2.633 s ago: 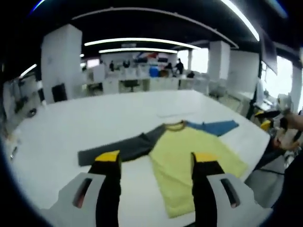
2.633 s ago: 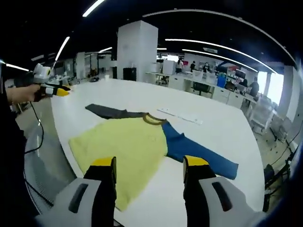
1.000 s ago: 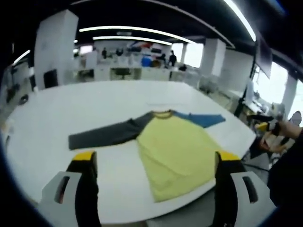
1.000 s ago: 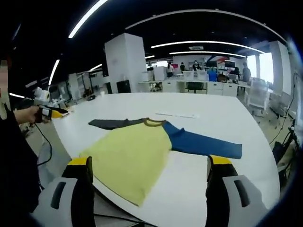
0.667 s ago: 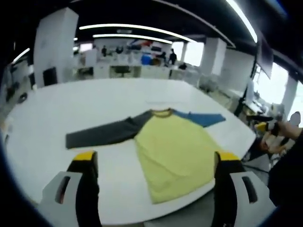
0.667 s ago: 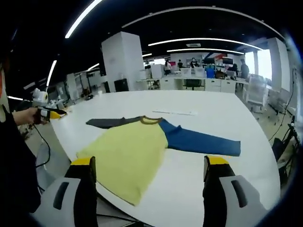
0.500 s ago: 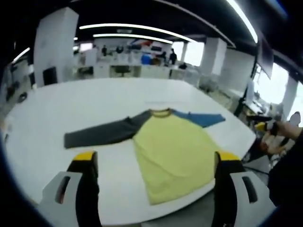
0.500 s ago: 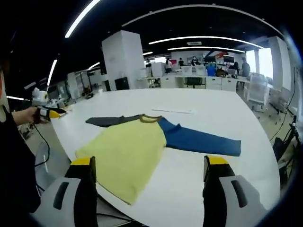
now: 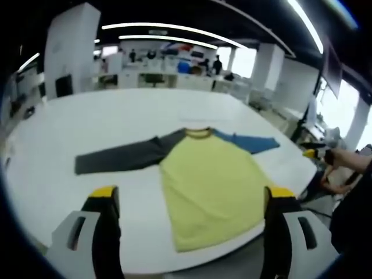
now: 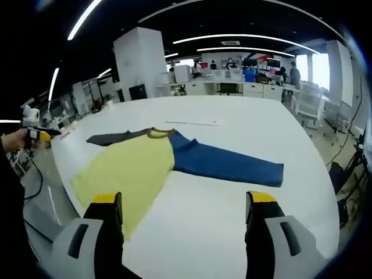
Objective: Fold the garment on the visible template until the final outline fits inside the template.
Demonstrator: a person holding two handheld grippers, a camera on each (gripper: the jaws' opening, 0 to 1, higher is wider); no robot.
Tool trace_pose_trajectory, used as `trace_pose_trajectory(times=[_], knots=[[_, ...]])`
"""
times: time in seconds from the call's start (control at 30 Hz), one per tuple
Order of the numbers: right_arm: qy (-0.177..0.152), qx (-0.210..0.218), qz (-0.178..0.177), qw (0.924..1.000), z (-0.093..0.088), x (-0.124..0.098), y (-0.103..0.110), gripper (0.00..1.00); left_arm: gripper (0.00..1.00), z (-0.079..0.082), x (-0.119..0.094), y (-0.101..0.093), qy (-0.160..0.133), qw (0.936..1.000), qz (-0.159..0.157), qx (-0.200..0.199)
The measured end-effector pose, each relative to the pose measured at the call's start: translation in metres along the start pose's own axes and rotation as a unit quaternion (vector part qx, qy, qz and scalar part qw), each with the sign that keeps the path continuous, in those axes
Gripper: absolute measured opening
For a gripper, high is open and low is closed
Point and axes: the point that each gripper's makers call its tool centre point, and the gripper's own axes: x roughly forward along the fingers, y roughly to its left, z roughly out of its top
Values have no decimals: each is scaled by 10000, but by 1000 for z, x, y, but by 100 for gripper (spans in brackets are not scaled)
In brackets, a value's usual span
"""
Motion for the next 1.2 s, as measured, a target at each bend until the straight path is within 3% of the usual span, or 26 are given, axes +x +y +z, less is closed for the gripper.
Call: trace_pose_trajectory(times=[0.3,0.4,0.53,0.63,0.77,0.83,1.0,1.2], knots=[[144,26,-205,9997,2,25,-61,84,99,-4,19,-6,131,9998,72,-114],[124,92,-260,9995,4,35,-83,78,99,-5,25,-6,172,9997,100,-171],[34,146,-302,9994,10,48,-111,62,99,-6,35,-9,265,9994,111,-167],[48,195,-378,9991,12,58,-125,59,99,-6,41,-12,326,9993,95,-148],[296,308,-505,9978,4,72,-148,56,99,-7,47,-12,417,9990,113,-141],[405,572,-565,9959,-2,78,-159,57,99,-9,48,-10,470,9987,142,-136],[409,582,-684,9951,-4,89,-176,51,99,-14,50,-5,585,9980,203,-83],[668,583,-907,9919,-13,98,-200,47,99,-16,54,-3,680,9974,226,-71]])
